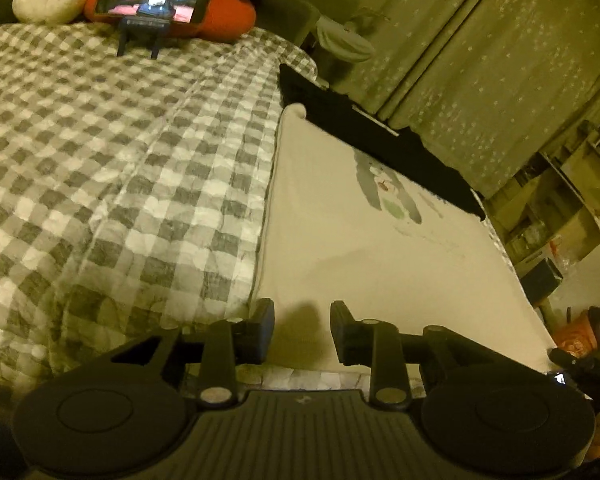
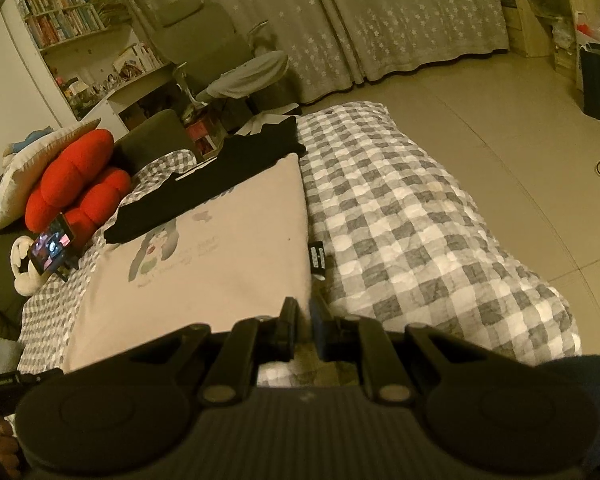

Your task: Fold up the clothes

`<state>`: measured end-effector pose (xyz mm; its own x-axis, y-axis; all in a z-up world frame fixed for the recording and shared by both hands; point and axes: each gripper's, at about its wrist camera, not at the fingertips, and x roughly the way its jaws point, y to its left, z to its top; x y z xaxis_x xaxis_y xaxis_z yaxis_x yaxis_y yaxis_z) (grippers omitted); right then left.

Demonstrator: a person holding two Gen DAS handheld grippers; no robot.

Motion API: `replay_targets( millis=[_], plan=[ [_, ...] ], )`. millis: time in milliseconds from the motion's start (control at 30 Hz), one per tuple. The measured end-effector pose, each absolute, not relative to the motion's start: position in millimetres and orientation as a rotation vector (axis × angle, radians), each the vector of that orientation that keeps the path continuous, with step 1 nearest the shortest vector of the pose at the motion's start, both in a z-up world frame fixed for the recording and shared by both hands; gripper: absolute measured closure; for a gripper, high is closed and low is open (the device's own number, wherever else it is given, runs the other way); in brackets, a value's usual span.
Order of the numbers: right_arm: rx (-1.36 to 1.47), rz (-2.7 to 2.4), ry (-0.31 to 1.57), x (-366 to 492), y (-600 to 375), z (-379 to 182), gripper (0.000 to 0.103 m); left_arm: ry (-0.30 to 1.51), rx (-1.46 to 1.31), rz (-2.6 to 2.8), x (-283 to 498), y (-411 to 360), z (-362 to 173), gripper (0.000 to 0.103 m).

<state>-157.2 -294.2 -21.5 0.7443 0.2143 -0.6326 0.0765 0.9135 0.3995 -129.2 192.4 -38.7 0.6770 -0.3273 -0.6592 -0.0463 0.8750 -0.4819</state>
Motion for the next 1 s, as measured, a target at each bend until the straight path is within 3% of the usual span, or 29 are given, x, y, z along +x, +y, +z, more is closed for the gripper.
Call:
replay_targets(
  millis=[33,100,167,767,1000],
  plan=[
    [0.42,0.078,0.733,-157,-294,-22,0.093,0.824,-0.488,-0.17,-129,191,-40,0.078],
    [0.417,0.077,0.733,-156,-294,-22,0.093,0.825,-0.459,-0.17,-127,186,-40,0.097],
    [0.416,0.08,0.726,-157,-293,-22,0.093,0.825,-0.428,-0.166,-126,182,-40,0.103],
    [0.425,0.105,0.668,-179,-296,-12,0.094,0.692,-0.391,-0.177,-165,198,-5,0.103],
    [0.426,0.099,0.677,-179,-296,-12,0.094,0.739,-0.468,-0.147,-149,207,-14,0.103]
  ],
)
